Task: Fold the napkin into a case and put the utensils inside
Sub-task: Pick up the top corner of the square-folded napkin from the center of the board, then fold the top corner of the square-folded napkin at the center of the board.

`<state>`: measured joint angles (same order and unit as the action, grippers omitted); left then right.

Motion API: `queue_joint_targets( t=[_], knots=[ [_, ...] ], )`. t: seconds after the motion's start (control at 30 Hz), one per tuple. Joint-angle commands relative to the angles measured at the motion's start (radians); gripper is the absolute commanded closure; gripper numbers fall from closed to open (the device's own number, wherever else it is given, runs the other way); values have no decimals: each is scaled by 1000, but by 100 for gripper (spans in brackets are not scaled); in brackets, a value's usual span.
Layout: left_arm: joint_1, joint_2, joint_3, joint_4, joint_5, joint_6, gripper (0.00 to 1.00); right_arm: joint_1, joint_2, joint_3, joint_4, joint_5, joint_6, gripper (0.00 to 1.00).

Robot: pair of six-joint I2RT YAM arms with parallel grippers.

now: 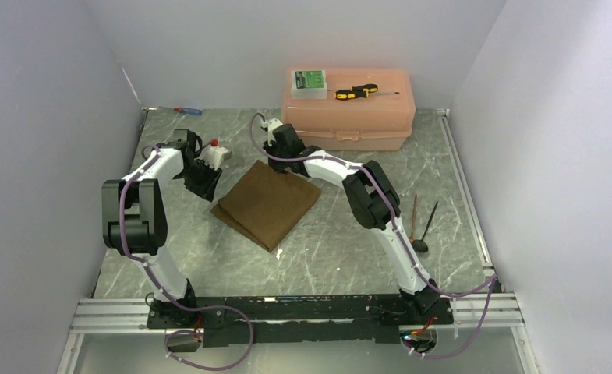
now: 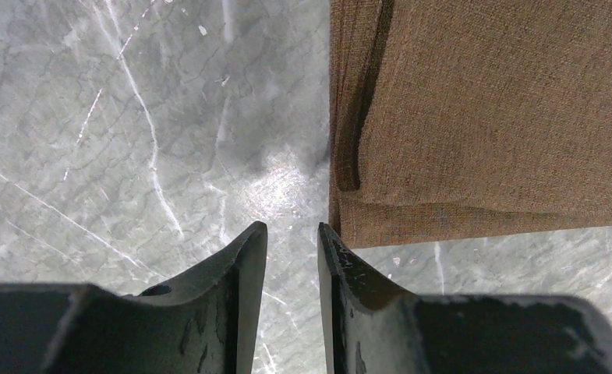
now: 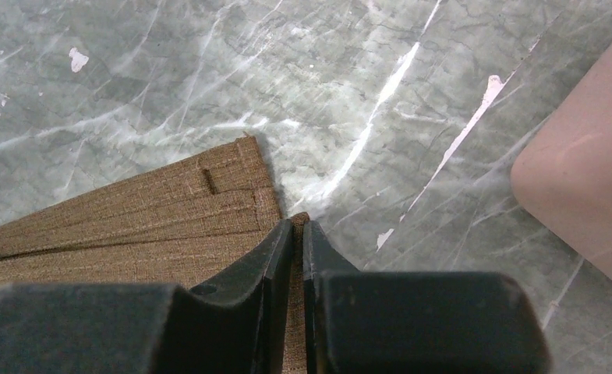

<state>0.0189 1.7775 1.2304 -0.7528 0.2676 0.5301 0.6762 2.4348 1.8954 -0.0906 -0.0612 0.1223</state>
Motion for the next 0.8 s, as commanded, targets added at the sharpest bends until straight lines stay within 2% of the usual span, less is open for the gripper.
queue_joint_targets(
  t=[0.0,0.47,0.63,0.77],
  knots=[
    [2,-41,37,-11,38,-19,64,2,-119,-8,19,19,-7,86],
    [2,-41,78,-36,40,-21,62,60,-257,-170,81,59,-24,89],
    [1,-51,119,-73,71,-40,52,110,-309,-264,121,175,-55,91],
    [1,-55,157,-104,145,-74,48,147,-332,-315,163,281,-74,97]
  ],
)
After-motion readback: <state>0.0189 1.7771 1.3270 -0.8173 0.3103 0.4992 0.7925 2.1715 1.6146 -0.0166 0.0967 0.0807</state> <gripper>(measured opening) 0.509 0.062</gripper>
